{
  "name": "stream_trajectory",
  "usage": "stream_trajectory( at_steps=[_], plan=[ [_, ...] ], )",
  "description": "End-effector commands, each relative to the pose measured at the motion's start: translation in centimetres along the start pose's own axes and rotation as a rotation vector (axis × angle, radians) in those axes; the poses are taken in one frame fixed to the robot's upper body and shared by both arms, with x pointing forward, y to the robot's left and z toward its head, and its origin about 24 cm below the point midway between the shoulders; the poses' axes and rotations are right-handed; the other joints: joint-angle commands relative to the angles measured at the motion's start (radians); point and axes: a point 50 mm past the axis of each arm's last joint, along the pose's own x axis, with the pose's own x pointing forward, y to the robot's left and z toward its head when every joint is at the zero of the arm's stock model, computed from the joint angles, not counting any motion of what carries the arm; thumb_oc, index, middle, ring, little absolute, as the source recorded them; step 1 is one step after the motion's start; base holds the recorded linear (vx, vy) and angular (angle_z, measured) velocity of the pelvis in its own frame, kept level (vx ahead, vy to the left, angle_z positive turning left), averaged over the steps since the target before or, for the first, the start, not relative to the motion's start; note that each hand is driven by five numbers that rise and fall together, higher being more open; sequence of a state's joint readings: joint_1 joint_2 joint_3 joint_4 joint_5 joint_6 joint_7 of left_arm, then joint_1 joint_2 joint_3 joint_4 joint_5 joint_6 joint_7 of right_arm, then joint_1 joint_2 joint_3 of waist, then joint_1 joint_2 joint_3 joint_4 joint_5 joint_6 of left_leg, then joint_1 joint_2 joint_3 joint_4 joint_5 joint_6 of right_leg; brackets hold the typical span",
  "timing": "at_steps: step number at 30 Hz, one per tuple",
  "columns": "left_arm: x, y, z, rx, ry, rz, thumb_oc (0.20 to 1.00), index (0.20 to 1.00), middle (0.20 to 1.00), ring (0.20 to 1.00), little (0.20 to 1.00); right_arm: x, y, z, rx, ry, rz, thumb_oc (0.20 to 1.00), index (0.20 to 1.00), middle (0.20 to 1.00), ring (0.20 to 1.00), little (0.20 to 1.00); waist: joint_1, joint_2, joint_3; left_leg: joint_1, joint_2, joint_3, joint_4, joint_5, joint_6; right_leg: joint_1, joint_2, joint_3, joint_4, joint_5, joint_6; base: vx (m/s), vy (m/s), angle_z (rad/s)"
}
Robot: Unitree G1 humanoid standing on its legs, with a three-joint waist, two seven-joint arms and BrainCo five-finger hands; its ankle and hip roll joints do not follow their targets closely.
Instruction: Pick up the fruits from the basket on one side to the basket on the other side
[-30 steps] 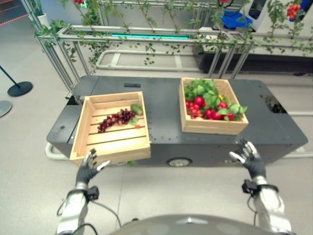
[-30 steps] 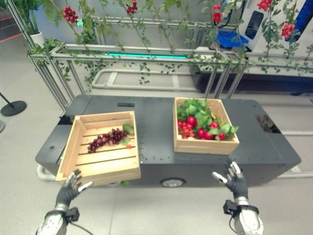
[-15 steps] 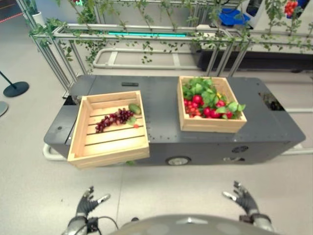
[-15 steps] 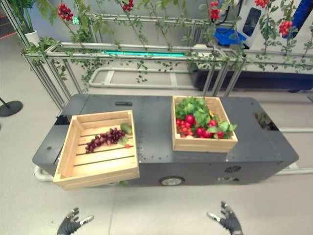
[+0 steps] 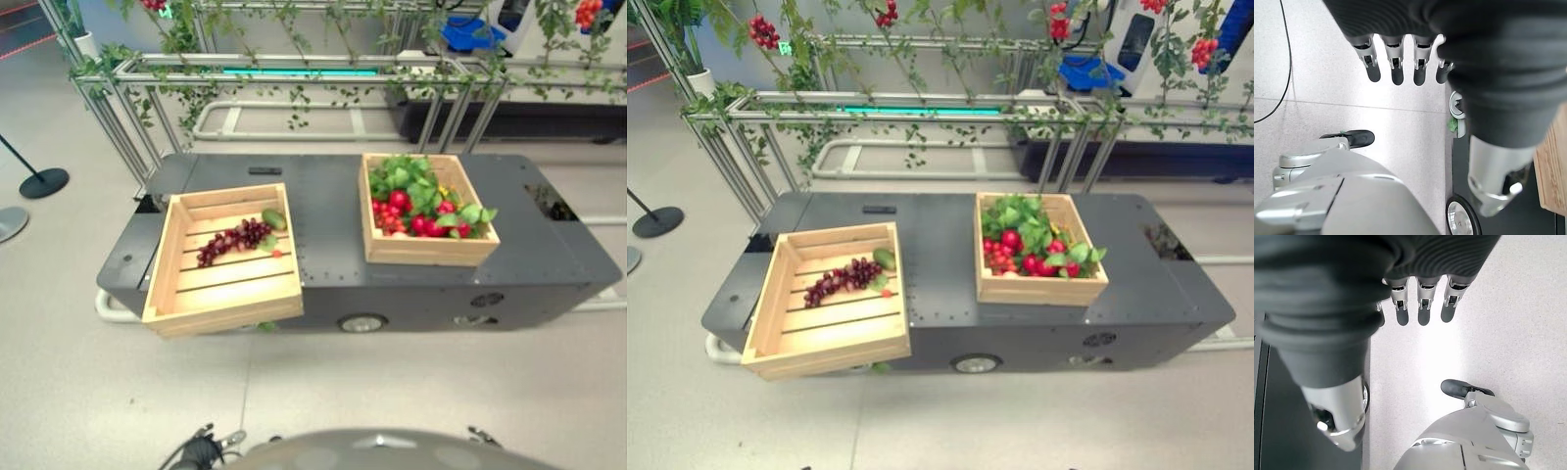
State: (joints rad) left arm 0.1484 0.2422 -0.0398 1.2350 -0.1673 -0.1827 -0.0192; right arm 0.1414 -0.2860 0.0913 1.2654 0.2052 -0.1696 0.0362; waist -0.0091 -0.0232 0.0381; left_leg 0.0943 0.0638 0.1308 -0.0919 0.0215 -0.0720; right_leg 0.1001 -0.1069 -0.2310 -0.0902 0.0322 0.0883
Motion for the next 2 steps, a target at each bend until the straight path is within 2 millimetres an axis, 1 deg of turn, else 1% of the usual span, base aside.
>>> stream_trajectory(
  at_steps=[1, 2],
  plan=[
    [0.63, -0.99, 2.29, 0.012, -0.058, -0.031, 1.000, 1.000, 1.000, 1.000, 1.000, 0.58, 0.09, 2.41, -0.035, -0.050, 0.008, 1.000, 1.000, 1.000, 1.000, 1.000, 0.015, -0.004, 0.013, 0.018, -0.081, 0.037, 0.009, -0.075, 0.067, -0.004, 0.050, -0.012, 0.103, -0.110, 0.008, 0.00, 0.000, 0.00],
    [0.63, -0.99, 2.29, 0.012, -0.058, -0.031, 1.000, 1.000, 1.000, 1.000, 1.000, 0.58, 0.09, 2.41, -0.035, -0.051, 0.008, 1.000, 1.000, 1.000, 1.000, 1.000, 0.015, -0.004, 0.013, 0.018, -0.081, 0.037, 0.009, -0.075, 0.067, -0.004, 0.050, -0.013, 0.103, -0.110, 0.008, 0.00, 0.000, 0.00]
  ],
)
